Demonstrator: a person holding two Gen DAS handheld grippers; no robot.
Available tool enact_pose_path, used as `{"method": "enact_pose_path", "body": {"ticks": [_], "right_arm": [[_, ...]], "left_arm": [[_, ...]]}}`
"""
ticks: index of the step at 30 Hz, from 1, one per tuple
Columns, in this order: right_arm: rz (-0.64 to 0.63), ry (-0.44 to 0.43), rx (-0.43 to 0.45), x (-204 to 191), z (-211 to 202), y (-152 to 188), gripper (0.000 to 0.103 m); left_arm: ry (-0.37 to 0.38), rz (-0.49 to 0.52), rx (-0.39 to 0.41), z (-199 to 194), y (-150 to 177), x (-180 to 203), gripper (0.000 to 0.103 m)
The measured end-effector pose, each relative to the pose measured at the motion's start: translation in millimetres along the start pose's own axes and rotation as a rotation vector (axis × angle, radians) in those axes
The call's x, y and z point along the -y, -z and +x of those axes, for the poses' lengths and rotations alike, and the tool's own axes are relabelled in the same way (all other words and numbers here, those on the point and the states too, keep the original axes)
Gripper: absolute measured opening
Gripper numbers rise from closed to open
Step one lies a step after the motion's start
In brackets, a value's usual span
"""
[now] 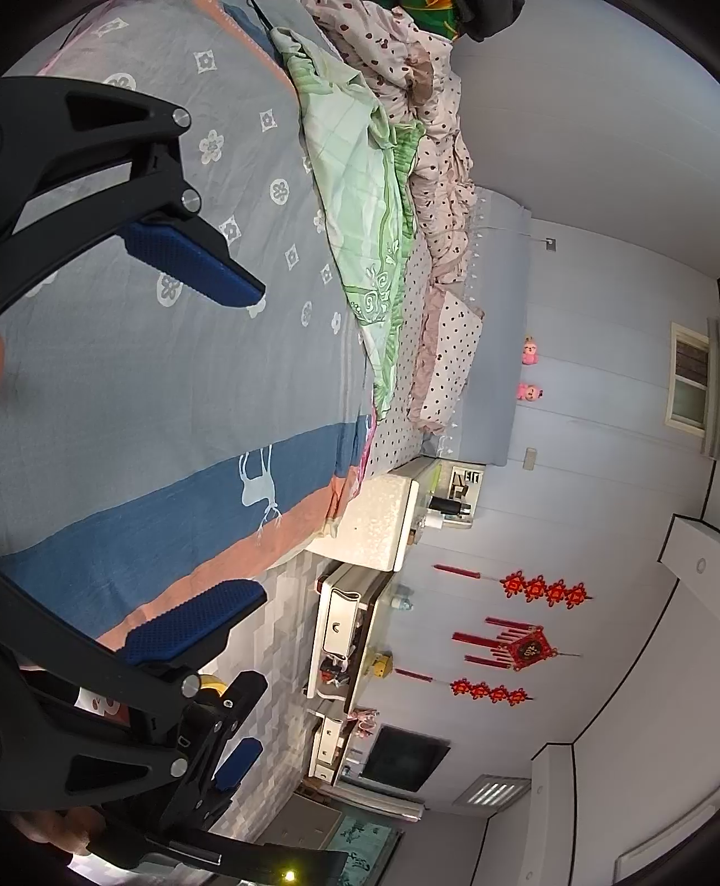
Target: Collect trash
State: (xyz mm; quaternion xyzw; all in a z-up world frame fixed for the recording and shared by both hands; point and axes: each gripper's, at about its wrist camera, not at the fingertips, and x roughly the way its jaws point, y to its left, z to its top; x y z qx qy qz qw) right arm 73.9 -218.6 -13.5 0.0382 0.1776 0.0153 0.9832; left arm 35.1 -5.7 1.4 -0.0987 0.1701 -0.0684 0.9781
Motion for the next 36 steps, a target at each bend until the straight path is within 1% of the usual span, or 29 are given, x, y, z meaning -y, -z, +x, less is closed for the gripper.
{"method": "enact_pose_path", "body": {"ticks": [36], "right_arm": [[0.008, 0.011, -0.019, -5.8, 9.7, 5.4, 0.095]], "left_arm": [[0.018, -0.02, -0.02, 9.2, 4.4, -3.0, 0.095]]}}
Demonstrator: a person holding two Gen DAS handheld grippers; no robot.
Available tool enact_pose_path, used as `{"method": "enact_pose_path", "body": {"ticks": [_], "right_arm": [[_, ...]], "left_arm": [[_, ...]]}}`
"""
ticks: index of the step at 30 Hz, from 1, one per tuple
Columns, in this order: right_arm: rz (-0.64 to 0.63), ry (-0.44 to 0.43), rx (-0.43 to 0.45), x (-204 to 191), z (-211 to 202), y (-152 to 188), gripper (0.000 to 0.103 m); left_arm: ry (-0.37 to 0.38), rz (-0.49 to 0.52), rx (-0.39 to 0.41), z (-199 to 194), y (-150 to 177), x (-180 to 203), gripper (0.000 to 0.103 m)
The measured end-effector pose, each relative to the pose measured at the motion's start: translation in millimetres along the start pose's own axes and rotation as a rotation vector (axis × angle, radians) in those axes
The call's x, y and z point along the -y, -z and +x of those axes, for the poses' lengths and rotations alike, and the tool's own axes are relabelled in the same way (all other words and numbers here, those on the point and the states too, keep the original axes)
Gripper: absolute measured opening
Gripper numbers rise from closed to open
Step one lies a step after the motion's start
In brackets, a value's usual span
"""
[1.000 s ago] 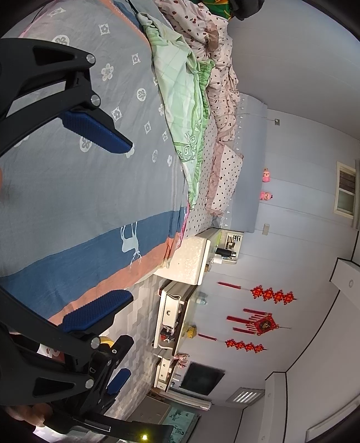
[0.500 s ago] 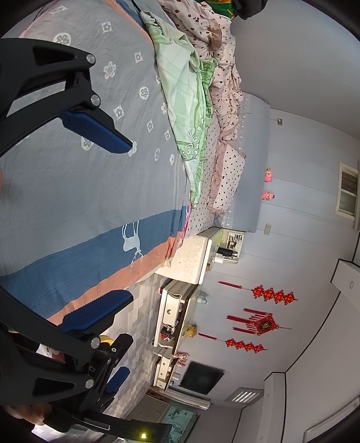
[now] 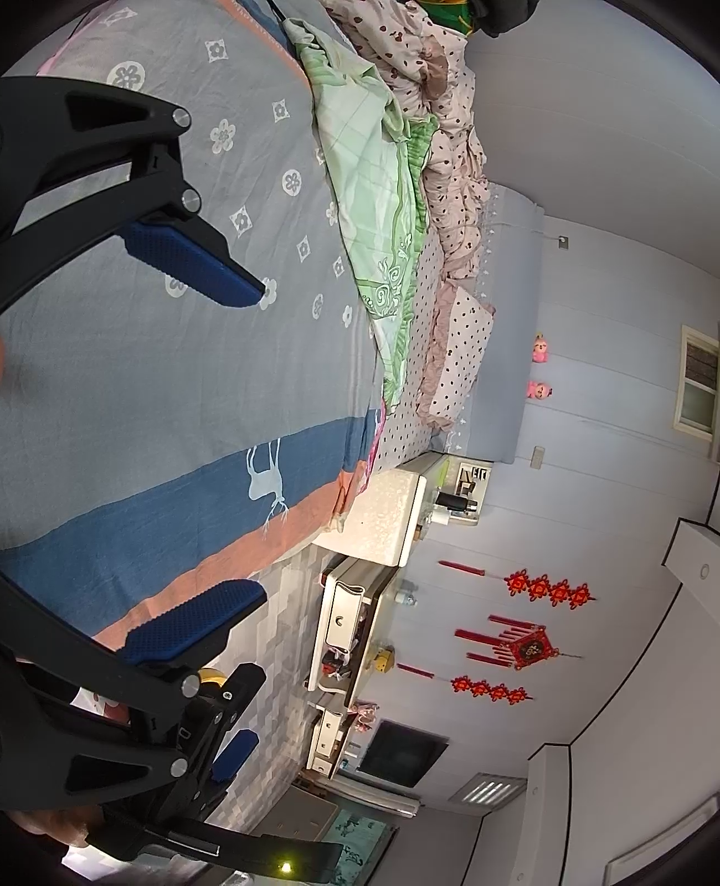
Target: Collect trash
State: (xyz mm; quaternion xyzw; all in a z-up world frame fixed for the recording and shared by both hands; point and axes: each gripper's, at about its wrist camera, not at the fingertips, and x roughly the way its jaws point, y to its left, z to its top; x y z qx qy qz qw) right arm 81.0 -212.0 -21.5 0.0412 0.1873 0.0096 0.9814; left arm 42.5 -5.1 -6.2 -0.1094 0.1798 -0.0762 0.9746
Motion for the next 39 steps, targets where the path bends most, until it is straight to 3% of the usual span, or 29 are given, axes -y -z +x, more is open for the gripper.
{"method": "enact_pose_path", "body": {"ticks": [39], "right_arm": [[0.013, 0.007, -0.014, -1.8, 5.2, 5.9, 0.095]], "left_arm": [[0.016, -0.003, -0.012, 5.6, 2.7, 2.7, 0.095]]}}
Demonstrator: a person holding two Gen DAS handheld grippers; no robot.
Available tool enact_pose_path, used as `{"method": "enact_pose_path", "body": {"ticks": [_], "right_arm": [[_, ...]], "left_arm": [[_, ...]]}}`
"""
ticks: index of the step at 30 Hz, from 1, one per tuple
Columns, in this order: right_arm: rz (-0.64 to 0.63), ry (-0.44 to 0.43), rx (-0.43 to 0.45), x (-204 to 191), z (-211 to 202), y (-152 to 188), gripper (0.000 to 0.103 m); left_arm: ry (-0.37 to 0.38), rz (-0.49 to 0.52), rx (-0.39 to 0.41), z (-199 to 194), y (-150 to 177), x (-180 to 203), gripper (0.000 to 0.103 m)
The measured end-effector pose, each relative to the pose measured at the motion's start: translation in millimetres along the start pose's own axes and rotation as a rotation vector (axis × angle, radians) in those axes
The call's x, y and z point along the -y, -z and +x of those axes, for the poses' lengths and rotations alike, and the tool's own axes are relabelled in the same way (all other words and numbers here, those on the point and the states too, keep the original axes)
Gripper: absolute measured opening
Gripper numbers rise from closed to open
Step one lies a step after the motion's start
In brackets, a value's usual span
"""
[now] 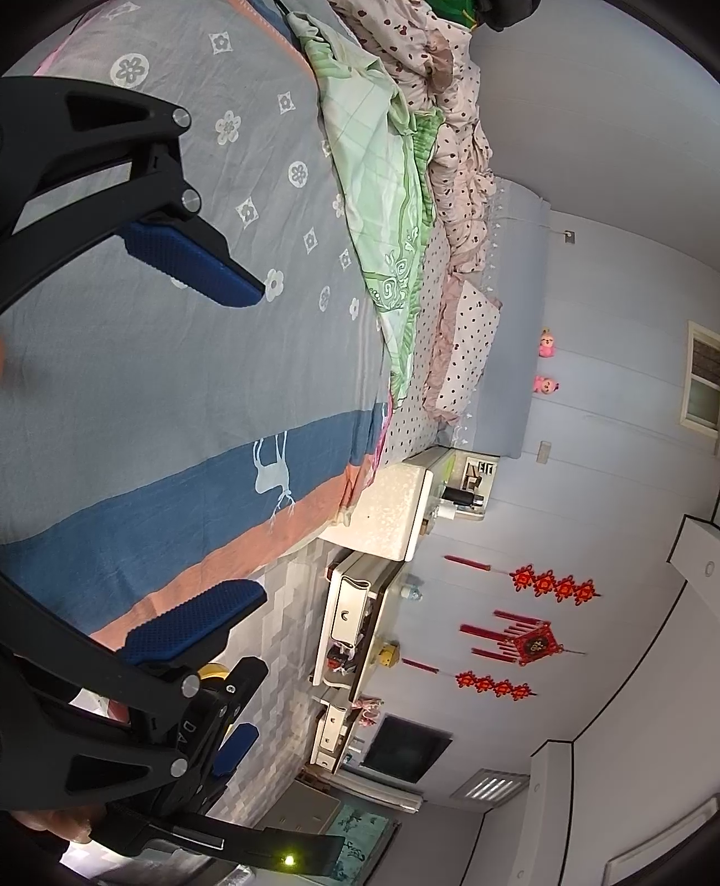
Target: Collect trash
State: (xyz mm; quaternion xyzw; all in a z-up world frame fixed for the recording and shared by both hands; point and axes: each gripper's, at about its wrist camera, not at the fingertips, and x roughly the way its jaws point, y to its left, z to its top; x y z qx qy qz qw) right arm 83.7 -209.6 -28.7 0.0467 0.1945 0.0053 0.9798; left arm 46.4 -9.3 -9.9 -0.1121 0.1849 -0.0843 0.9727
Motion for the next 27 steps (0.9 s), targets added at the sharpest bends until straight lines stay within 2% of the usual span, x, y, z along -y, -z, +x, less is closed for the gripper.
{"method": "enact_pose_path", "body": {"ticks": [27], "right_arm": [[0.008, 0.006, -0.019, 0.6, 3.2, 4.7, 0.095]], "left_arm": [[0.004, -0.004, -0.008, 3.5, 6.1, 0.4, 0.095]]}}
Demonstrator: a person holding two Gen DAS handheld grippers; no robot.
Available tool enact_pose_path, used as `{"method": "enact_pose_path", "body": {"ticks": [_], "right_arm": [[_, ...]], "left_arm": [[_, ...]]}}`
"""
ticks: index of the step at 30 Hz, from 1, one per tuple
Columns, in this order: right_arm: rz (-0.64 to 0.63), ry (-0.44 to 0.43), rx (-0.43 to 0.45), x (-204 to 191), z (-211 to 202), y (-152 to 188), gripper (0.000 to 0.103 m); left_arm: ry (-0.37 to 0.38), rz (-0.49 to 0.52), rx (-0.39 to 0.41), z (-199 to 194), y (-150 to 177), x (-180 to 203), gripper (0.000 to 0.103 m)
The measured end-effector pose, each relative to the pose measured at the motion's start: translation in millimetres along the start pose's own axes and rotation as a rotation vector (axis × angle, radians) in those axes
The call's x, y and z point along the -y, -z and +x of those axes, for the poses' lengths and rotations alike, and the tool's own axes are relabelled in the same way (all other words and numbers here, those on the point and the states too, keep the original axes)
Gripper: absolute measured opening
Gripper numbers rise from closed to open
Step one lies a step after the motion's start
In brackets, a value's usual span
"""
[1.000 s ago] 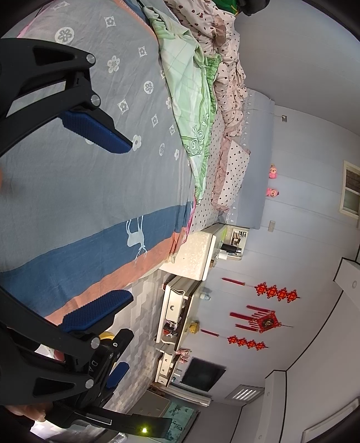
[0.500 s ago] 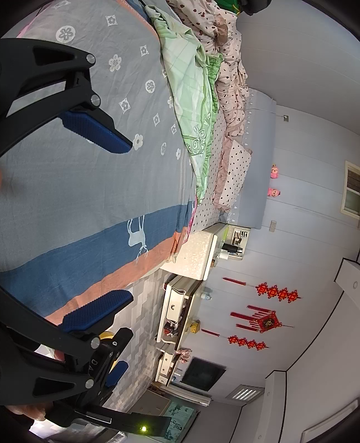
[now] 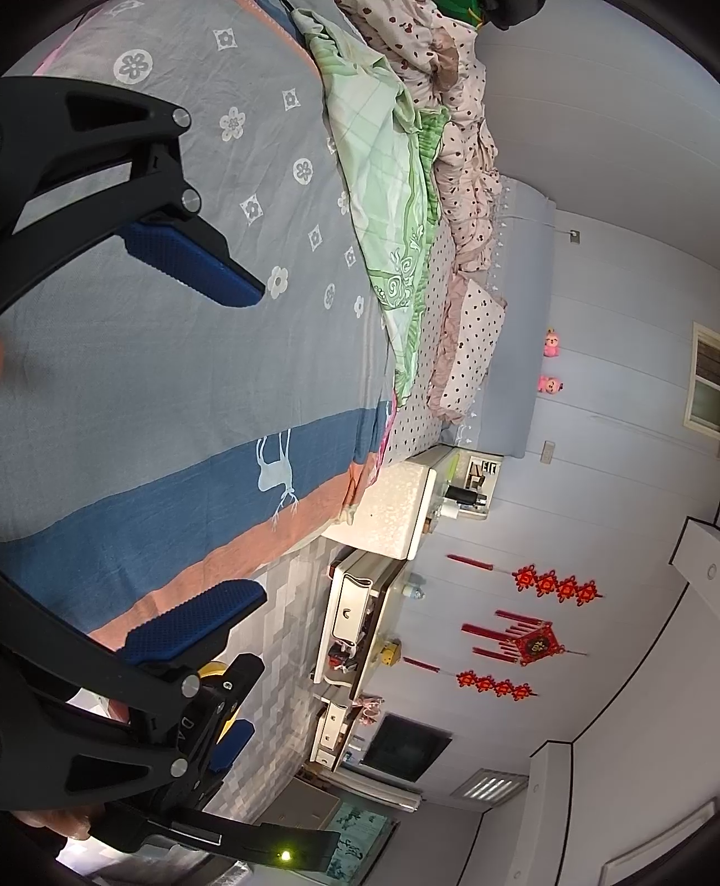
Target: Collect trash
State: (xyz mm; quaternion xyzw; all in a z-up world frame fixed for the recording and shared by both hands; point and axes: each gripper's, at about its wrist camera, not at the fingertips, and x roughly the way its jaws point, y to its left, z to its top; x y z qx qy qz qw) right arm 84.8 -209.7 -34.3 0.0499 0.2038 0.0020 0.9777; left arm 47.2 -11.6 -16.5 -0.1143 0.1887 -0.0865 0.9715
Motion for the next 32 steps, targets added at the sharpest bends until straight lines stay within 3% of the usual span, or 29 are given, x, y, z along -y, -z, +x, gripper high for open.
{"method": "enact_pose_path", "body": {"ticks": [32], "right_arm": [[0.004, 0.002, -0.008, 1.1, 1.8, 0.2, 0.095]], "left_arm": [[0.011, -0.006, -0.004, -0.9, -3.3, -1.6, 0.095]]}}
